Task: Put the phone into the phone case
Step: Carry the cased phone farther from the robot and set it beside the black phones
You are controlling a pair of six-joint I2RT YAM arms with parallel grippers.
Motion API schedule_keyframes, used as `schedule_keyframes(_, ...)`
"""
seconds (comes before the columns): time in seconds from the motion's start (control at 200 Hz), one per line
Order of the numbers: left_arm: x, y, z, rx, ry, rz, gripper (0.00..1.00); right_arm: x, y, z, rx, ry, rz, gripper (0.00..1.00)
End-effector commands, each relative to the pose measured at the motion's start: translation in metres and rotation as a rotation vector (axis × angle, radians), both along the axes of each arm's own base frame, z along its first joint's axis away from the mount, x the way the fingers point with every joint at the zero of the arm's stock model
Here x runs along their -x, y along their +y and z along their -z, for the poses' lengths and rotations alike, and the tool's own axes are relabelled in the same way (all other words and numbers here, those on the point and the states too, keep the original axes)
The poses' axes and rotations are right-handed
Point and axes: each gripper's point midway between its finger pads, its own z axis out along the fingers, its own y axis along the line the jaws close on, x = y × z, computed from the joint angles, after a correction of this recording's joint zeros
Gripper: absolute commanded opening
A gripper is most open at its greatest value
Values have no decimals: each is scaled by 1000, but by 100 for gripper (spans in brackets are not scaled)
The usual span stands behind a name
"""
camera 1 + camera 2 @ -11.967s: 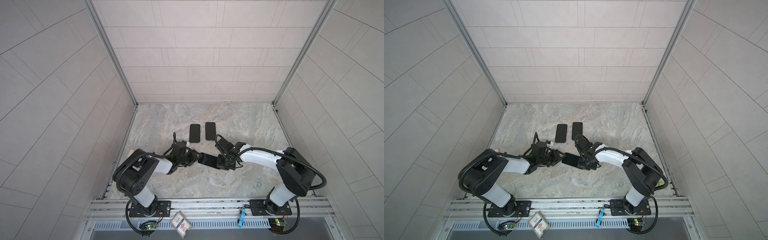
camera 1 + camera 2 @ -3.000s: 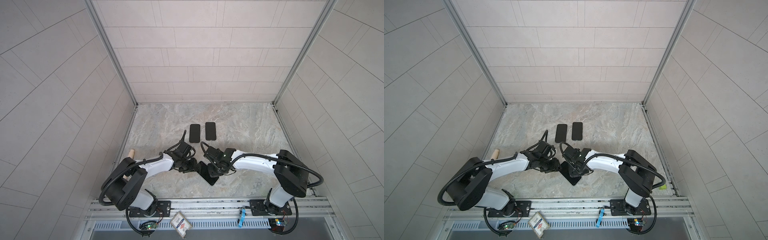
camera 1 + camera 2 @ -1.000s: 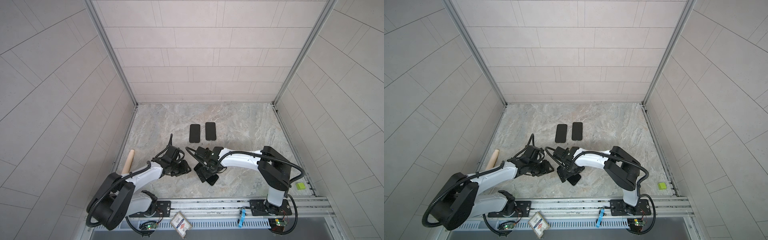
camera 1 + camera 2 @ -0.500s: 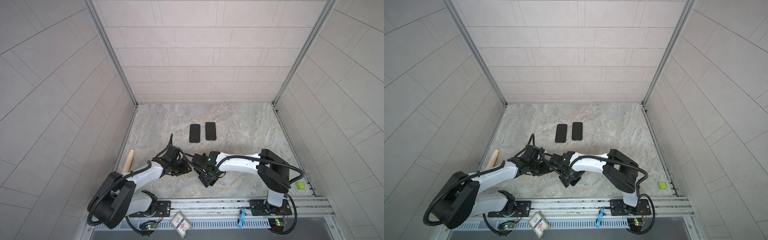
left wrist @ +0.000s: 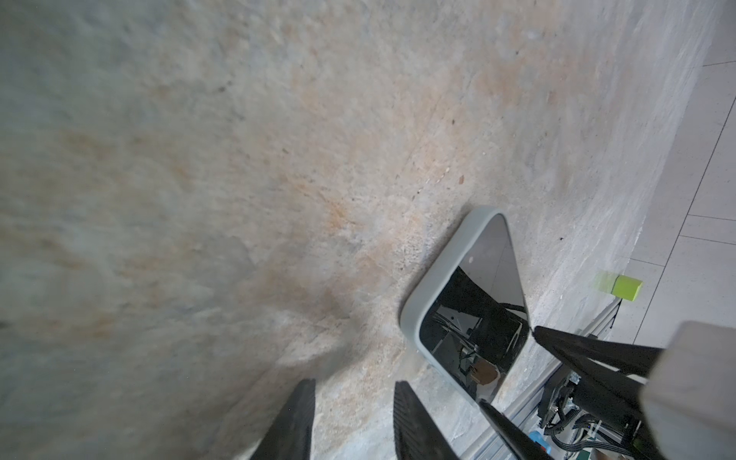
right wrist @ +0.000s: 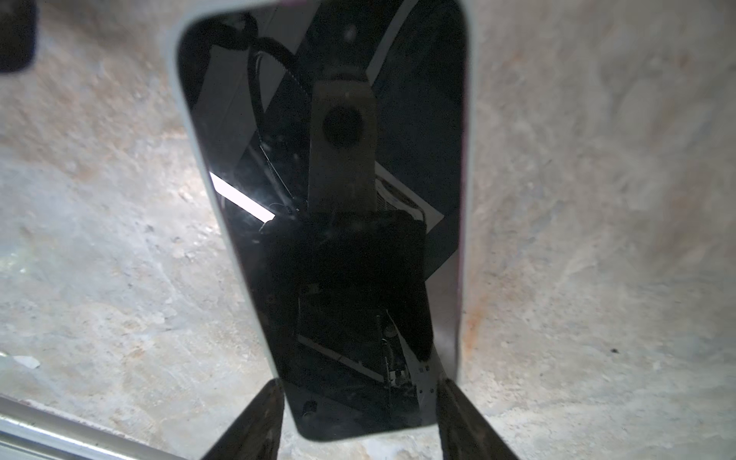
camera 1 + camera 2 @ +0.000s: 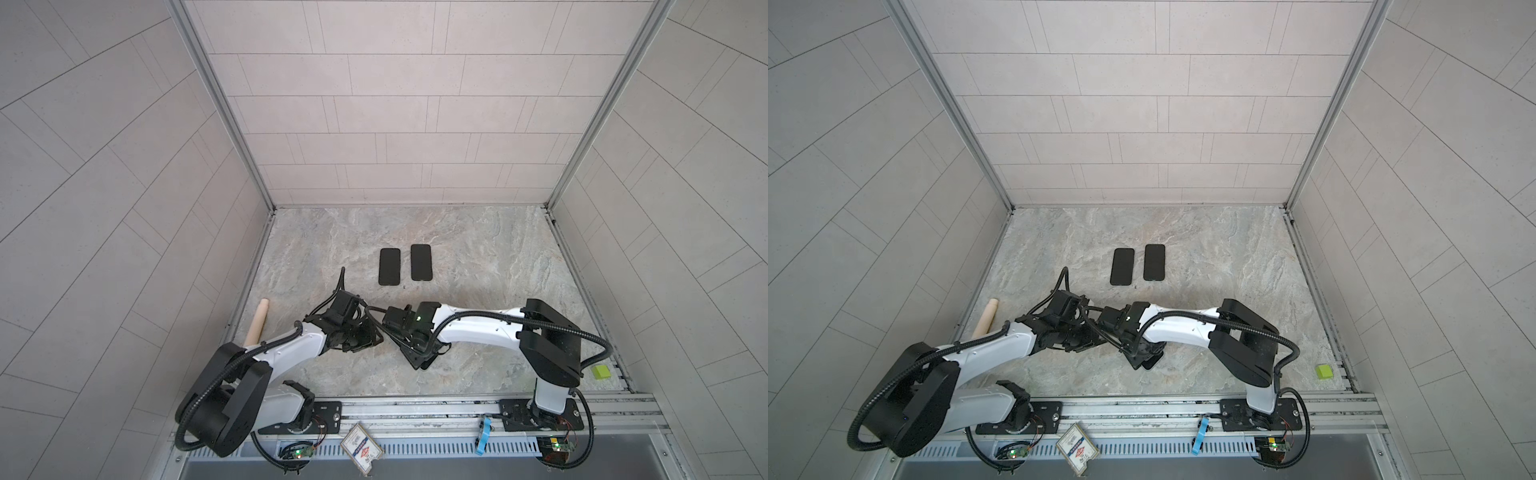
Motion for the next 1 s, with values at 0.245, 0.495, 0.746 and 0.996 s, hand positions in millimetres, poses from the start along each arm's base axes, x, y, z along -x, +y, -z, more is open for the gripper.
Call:
schedule_keyframes(0.245,0,3,3,-7,8,-9,40,-1,8,7,-43,70,-32,100)
schedule_keyframes(0.495,1,3,2,-7,7,-10,40,-7,5,24,-16,94,-14,99)
schedule_keyframes(0.746,0,3,3,-8,6,-12,40,-12,-7,23,50,54,5,87)
schedule_keyframes(0.996,0,4,3,-7,8,-13,40,-17,-8,1,0,6,15,66)
